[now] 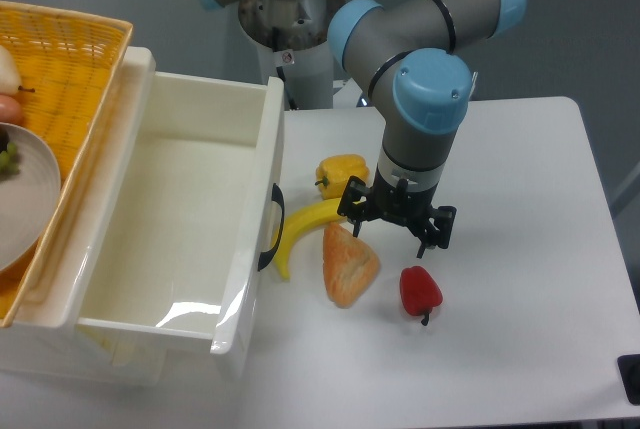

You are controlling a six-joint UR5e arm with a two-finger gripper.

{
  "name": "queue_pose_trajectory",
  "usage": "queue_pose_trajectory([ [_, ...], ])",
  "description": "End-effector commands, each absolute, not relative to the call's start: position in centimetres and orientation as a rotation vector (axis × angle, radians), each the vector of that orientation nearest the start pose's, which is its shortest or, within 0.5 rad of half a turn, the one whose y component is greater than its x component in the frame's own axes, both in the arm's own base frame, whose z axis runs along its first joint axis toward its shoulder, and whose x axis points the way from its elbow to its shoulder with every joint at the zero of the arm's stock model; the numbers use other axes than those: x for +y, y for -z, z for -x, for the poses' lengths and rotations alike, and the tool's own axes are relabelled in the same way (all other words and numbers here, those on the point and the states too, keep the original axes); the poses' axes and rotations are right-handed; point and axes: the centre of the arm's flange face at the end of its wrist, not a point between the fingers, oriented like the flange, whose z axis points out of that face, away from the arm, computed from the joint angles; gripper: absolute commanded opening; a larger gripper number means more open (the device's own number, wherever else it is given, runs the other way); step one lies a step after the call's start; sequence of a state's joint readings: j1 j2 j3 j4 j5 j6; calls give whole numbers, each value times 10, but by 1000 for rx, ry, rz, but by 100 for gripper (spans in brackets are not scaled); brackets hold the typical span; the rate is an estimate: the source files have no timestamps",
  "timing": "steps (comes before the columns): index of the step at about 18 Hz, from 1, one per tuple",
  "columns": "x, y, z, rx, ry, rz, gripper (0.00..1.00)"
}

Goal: Pick up the red pepper
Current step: 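Move the open gripper toward the red bell pepper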

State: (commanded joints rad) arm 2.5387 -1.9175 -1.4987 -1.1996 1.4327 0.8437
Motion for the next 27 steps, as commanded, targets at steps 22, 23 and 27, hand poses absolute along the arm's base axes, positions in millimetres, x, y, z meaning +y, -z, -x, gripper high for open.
queue_pose_trajectory([
  [22, 473, -303, 448, -496, 86, 2985, 100],
  [23, 471, -301, 451, -498, 89, 2984, 100],
  [27, 472, -292, 467, -505, 23, 2946, 100],
])
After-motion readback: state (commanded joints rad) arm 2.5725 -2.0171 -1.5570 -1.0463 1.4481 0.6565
